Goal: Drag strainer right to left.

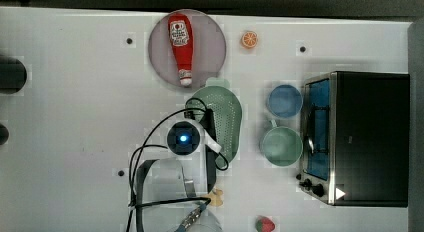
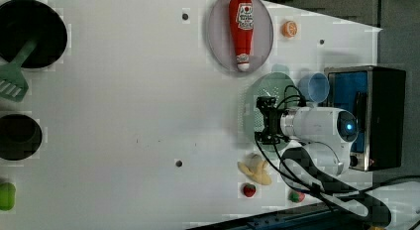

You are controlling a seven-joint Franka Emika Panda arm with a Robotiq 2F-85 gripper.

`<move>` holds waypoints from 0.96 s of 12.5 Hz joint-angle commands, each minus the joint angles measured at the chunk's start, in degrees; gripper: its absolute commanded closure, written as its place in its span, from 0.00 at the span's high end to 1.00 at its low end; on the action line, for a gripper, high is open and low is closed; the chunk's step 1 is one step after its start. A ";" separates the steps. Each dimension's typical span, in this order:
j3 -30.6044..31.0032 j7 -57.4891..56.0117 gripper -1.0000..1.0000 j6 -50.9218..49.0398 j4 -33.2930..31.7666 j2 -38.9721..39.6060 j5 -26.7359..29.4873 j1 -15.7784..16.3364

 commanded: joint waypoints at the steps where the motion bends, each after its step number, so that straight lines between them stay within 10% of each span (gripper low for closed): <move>1: 1.22 6.40 1.00 -0.91 0.27 -0.59 0.11 2.71; 12: 2.94 23.05 1.00 -8.31 10.11 4.24 0.16 12.93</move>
